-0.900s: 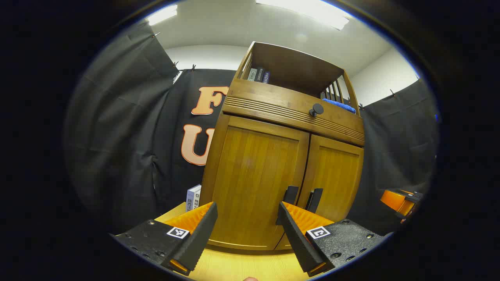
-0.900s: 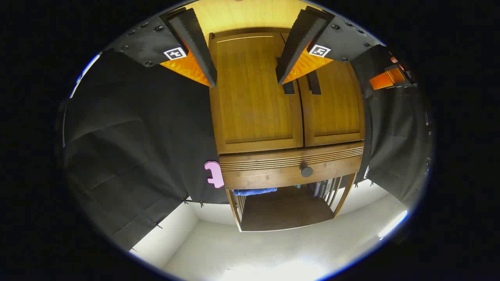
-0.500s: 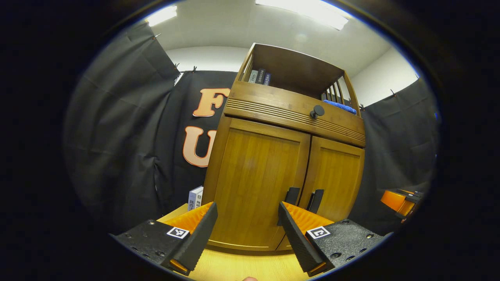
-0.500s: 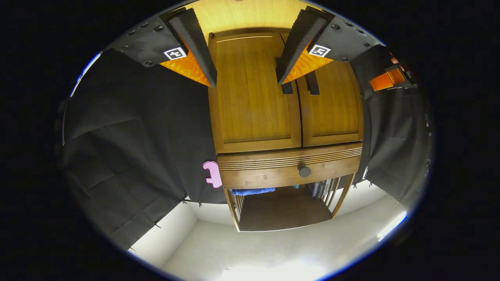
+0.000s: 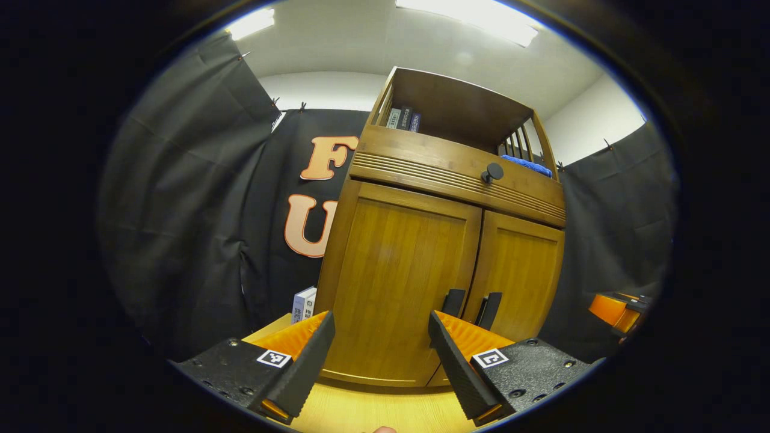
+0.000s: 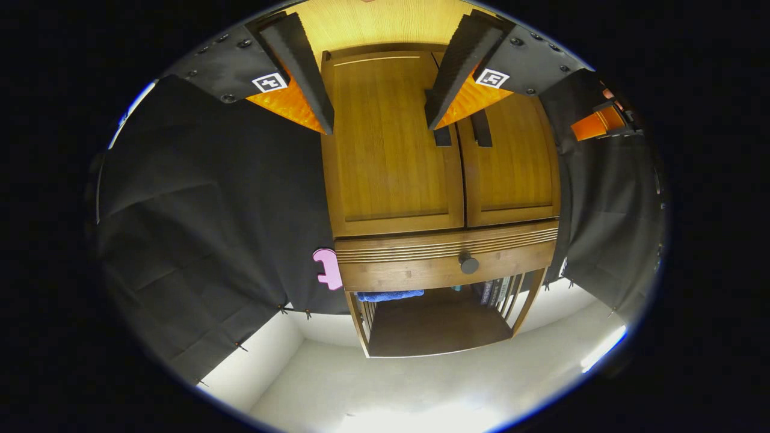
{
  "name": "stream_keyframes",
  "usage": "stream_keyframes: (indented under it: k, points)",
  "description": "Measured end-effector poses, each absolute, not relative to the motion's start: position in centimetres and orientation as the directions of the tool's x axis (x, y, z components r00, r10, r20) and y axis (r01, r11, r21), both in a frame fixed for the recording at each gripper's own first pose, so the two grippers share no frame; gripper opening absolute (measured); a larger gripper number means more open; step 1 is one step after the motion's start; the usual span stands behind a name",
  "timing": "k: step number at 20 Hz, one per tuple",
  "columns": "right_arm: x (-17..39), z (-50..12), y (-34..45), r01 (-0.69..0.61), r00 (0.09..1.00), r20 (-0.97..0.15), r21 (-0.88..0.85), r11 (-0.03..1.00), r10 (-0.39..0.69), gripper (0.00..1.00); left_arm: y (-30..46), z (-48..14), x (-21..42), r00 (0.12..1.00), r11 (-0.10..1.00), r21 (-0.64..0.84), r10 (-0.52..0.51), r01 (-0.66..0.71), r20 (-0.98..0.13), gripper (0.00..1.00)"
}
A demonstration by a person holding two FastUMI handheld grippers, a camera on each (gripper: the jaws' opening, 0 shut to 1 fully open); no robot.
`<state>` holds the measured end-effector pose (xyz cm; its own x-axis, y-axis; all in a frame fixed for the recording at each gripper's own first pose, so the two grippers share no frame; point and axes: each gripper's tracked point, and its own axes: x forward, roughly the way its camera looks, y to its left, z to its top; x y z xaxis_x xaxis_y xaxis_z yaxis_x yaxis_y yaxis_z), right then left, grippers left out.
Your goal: Open the right door of the double-door shoe cabinet with the right hand, and open the left door with the left hand.
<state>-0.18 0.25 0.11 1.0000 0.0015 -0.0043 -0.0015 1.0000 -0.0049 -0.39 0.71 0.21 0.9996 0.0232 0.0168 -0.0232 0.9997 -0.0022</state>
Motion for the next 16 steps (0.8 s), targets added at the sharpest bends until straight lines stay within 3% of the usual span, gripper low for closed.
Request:
stream_keyframes:
  k: [4,5,6,8,10,11,16]
  points:
    - [-0.3,0.3,1.4,-0.036,0.999,0.002,0.005,0.999,0.036,0.94,0.8,0.2,-0.4,0.999,1.0,0.0,0.024,-0.024,0.021,0.91]
    - [-0.3,0.3,1.8,-0.051,0.999,0.001,0.003,0.999,0.051,0.98,0.9,0.3,-0.5,0.999,1.0,-0.002,0.024,-0.024,0.025,0.94]
    - [-0.2,0.4,2.2,-0.059,0.998,0.002,-0.005,0.998,0.059,0.98,1.1,0.3,-0.5,0.999,1.0,0.0,0.025,-0.025,0.029,0.91]
    - [0.4,0.5,2.5,-0.058,0.998,0.003,-0.023,0.998,0.058,0.93,1.4,0.3,-0.6,0.999,1.0,0.011,0.025,-0.025,0.036,0.91]
    - [1.1,0.9,3.3,-0.07,0.997,0.011,-0.016,0.997,0.07,1.0,1.7,0.2,-0.7,0.999,1.0,0.015,0.026,-0.027,0.04,0.92]
    - [1.6,1.1,3.8,-0.08,0.997,0.015,-0.006,0.997,0.08,0.94,1.8,0.1,-0.8,0.999,1.0,0.013,0.028,-0.028,0.038,0.92]
    - [6.0,2.5,6.3,-0.133,0.99,0.049,0.007,0.991,0.133,0.93,2.3,0.3,-1.2,0.999,0.999,0.021,0.036,-0.037,0.037,0.91]
